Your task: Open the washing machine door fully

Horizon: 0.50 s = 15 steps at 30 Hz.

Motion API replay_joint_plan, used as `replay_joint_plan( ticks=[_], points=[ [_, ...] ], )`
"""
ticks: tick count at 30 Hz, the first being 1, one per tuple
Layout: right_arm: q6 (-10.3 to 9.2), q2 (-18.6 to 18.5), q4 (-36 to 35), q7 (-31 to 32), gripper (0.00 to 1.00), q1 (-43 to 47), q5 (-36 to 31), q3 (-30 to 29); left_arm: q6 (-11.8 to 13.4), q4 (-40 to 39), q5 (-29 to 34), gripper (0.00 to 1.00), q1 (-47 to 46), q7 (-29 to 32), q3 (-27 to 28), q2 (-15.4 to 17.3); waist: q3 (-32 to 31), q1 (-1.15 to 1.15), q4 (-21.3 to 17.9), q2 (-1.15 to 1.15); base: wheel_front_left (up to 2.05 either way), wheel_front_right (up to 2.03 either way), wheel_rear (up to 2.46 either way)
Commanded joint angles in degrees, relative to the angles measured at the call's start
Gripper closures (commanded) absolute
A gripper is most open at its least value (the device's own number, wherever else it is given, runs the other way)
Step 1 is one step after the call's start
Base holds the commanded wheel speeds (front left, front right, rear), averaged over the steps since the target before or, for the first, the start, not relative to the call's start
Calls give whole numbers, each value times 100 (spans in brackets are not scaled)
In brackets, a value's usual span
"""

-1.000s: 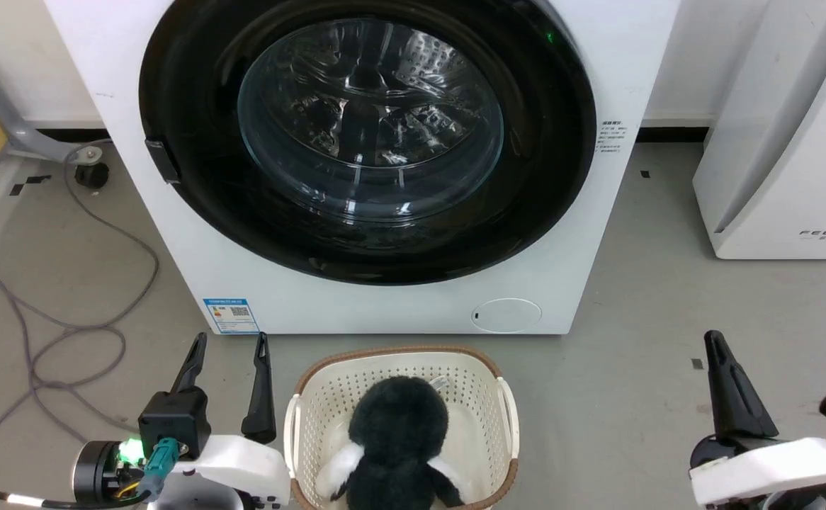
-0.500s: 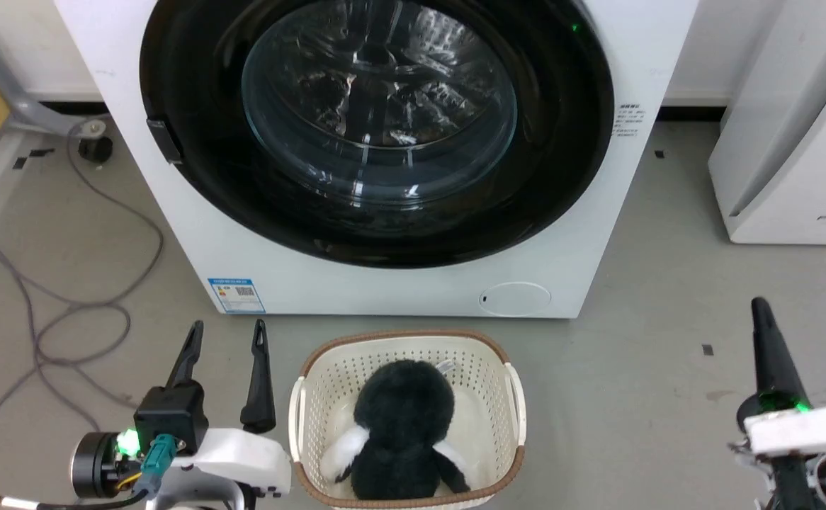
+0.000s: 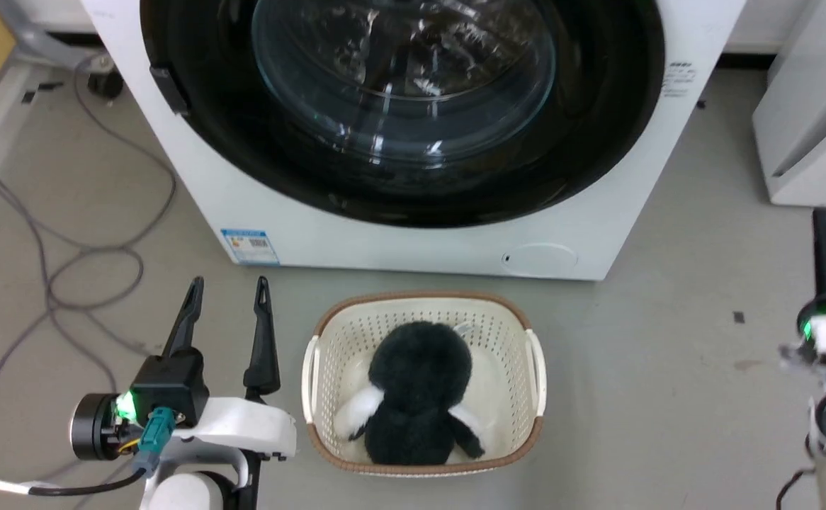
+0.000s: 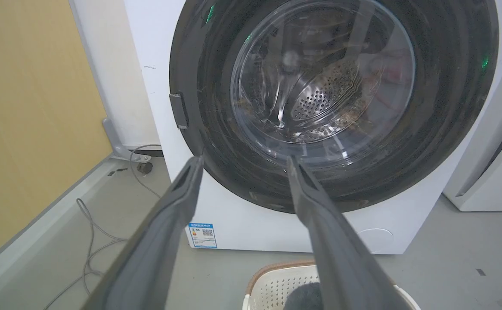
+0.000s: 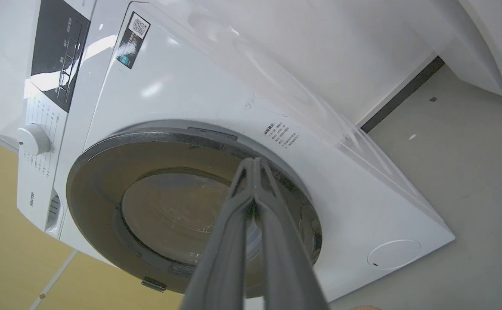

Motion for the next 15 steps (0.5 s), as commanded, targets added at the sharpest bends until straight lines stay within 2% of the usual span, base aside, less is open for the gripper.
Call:
replay_joint_plan(
  ticks=[1, 15],
  points=[
    [4, -101, 133, 11, 100, -269, 213, -35, 38, -40, -40, 0, -108, -59, -12, 2, 127, 0, 65, 0, 0, 0, 0],
    [4, -803, 1250, 48, 100, -2205, 771, 292, 159, -140, -158, 0, -540, -227, -60, 2, 892, 0, 364, 0, 0, 0, 0]
  ],
)
